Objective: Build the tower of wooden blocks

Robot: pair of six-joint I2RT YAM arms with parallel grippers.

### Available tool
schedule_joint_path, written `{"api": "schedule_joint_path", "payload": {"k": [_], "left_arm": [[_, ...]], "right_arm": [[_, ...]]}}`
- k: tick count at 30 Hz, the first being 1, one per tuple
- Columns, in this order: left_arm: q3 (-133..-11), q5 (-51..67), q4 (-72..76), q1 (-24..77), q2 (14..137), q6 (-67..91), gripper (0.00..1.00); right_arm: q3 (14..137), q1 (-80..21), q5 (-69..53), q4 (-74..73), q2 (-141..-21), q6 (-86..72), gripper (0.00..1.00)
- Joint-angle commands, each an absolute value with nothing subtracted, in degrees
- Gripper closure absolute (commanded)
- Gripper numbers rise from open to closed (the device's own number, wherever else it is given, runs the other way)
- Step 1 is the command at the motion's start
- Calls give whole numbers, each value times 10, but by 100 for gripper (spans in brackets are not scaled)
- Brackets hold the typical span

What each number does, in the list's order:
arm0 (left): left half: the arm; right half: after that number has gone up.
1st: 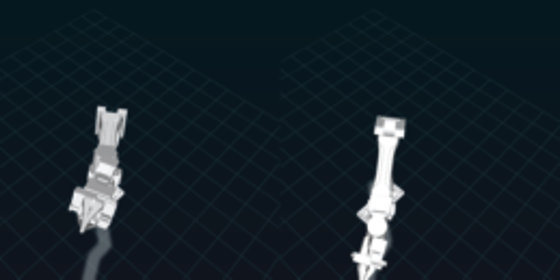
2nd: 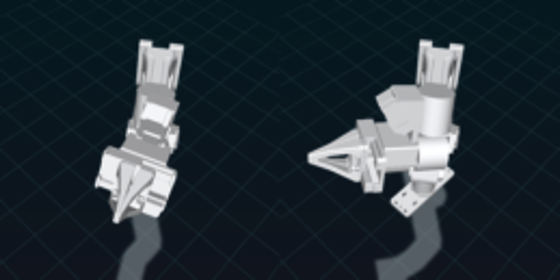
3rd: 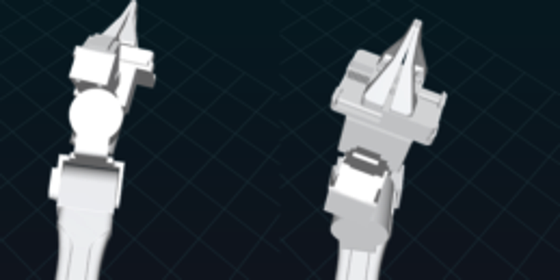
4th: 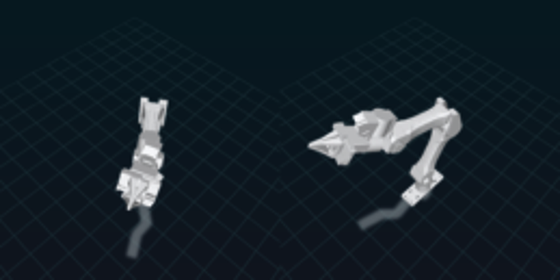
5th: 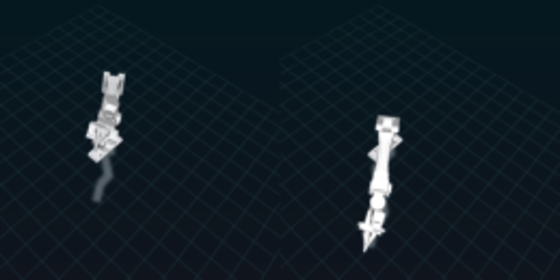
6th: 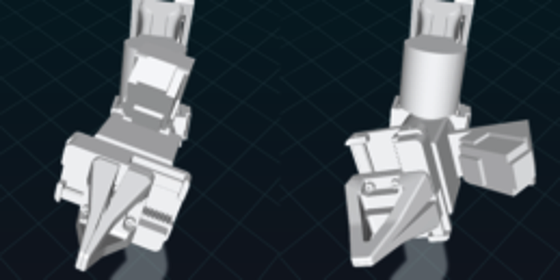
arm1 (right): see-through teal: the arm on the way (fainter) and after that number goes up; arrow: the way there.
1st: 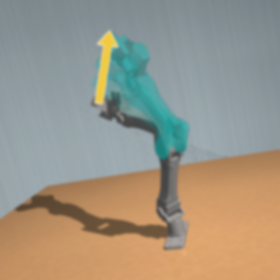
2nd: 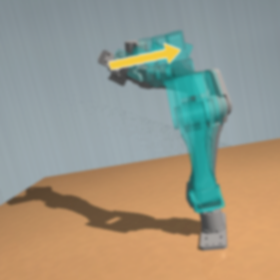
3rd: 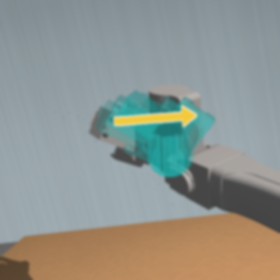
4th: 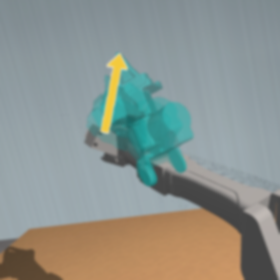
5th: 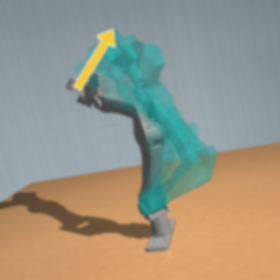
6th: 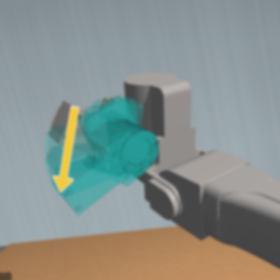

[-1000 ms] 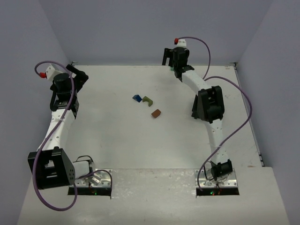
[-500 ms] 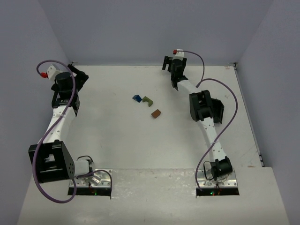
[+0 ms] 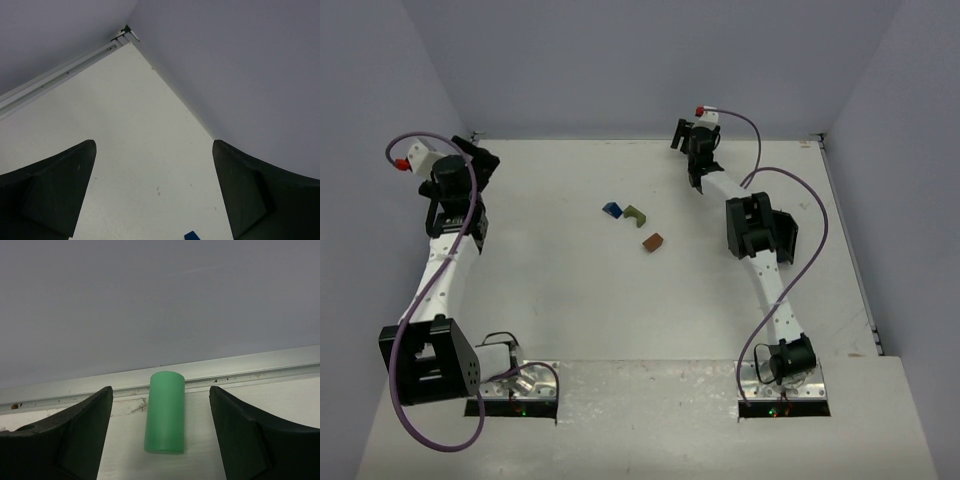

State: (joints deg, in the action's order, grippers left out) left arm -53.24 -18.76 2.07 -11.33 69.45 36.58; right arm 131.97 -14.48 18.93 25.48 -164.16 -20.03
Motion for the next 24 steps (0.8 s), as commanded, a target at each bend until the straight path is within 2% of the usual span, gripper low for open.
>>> {"api": "schedule_joint_path", "payload": {"k": [1,6,15,18,20,22,24], "left_arm": [[-530,-210,53,-116,670,373,0],[-535,-216,39,-115,668,373,0],[-531,-233,30,-116,641,369,0],[-527,-234,23,-116,631,368,0],[-526,-224,21,-116,627,365,0],[-526,-204,19,-116,626,359,0],[-526,-178,18,-116,627,356,0]], "right_arm": [[1313,-148,187,256,-1643,-213,24],[1309,-147,200,247,-1634,-219,41],[1274,-147,234,224,-1607,-223,58],[1250,-147,215,238,-1590,-210,72],[1228,-148,194,245,-1561,-201,89],[1185,-148,174,249,-1528,-189,99],[1134,-149,135,278,-1487,-161,100]]}}
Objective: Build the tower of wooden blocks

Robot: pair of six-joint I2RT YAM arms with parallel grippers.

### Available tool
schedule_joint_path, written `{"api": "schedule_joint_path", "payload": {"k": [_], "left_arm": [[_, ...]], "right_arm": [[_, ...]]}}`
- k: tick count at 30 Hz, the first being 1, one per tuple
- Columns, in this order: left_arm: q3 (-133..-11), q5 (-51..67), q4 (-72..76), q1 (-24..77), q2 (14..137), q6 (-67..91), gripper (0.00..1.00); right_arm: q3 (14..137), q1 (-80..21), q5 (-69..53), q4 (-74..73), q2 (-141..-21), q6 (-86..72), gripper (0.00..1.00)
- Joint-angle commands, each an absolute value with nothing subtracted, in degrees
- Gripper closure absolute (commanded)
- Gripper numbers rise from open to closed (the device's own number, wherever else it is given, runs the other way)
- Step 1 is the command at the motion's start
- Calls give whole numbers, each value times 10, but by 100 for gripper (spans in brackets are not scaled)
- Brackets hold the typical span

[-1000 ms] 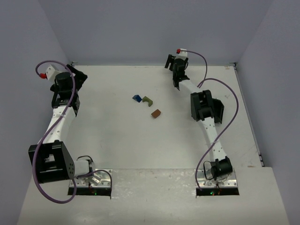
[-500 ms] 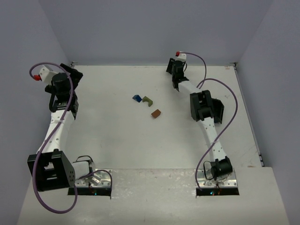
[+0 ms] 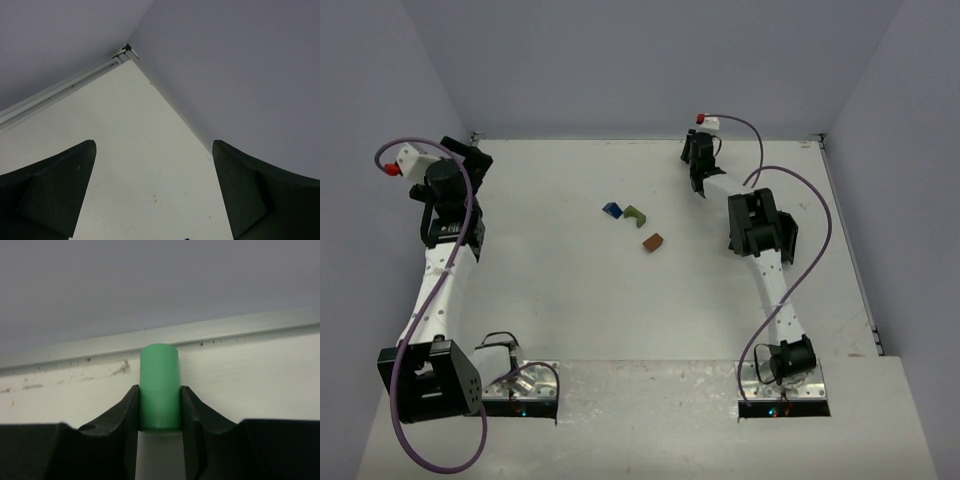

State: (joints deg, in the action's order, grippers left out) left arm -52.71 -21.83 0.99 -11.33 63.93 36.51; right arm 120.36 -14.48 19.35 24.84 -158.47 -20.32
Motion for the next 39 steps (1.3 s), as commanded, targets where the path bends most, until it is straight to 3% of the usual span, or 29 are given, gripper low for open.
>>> {"api": "schedule_joint_path", "payload": {"k": [1,7,8,17,22,29,35,39], "left_arm": [[-526,-163,15,-115,627,356,0],[-518,-92,3,-109,650,357,0],[-513,-67,3,-99,656,357,0],[-472,-44,2,32,692,351,0],[-438,-22,11,53,684,352,0],[-422,-12,26,81,688,351,0],[-429,-13,26,89,700,348,0],[-431,-15,27,93,710,349,0]], "right_arm": [[1078,-150,118,304,-1443,-151,100],[810,-189,29,382,-1233,-64,100],[712,-204,29,390,-1178,-51,100],[386,-276,94,394,-950,-143,100],[301,-304,106,401,-905,-179,100],[276,-331,127,396,-924,-175,99],[260,-336,127,395,-917,-169,77],[252,-337,128,399,-912,-173,73]]}}
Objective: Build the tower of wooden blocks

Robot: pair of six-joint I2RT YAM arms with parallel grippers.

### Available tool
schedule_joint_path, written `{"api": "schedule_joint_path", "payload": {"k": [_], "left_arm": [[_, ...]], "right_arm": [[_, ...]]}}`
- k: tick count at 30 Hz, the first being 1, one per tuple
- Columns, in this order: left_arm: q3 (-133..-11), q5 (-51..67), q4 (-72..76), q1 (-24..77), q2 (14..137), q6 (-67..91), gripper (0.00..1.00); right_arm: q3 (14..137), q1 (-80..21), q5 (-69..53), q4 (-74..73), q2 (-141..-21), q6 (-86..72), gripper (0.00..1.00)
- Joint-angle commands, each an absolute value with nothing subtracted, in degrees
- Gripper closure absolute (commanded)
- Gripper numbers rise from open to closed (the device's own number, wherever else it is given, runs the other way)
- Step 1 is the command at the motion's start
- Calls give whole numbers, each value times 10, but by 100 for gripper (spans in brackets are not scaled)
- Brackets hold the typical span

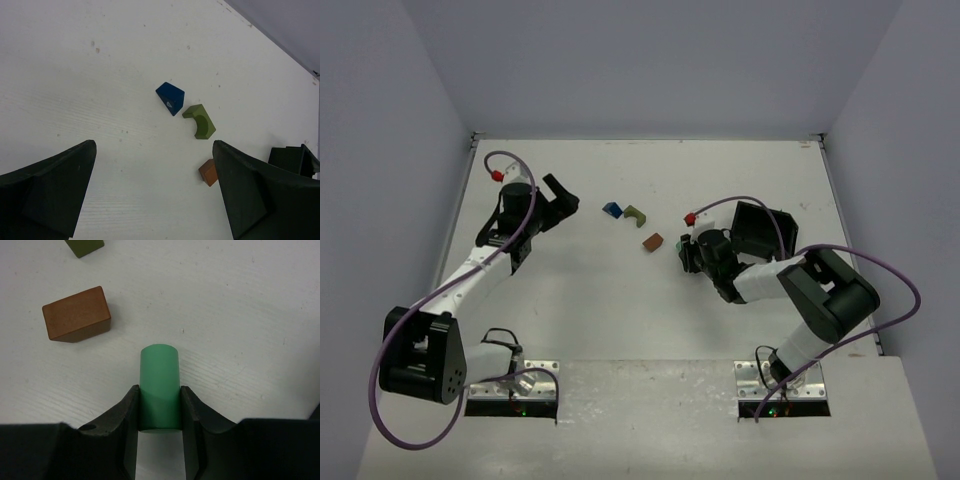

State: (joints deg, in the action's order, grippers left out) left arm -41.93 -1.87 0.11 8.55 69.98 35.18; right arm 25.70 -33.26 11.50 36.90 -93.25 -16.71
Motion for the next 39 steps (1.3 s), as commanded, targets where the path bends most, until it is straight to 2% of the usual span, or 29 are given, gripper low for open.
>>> {"api": "schedule_joint_path", "payload": {"k": [1,6,12,17,22,23,27,34,39], "left_arm": [[-432,-15,27,94,714,347,0],[-432,-16,26,95,720,344,0],[-431,-19,26,95,720,339,0],[-433,-13,23,95,718,333,0],[-442,-22,7,95,713,325,0],[-446,-30,3,95,710,324,0],[-455,-78,-26,95,686,320,0],[-390,-178,-8,94,577,362,0],[-369,-152,25,94,528,355,0]], "right_arm": [[250,-337,128,402,-912,-173,73],[249,-338,119,401,-913,-171,71],[243,-342,126,399,-907,-173,52],[239,-345,114,391,-877,-174,44],[236,-346,104,382,-838,-173,5],[237,-345,104,377,-831,-173,1],[247,-346,109,340,-796,-175,1],[256,-346,124,267,-699,-168,1],[265,-346,113,251,-678,-158,1]]}}
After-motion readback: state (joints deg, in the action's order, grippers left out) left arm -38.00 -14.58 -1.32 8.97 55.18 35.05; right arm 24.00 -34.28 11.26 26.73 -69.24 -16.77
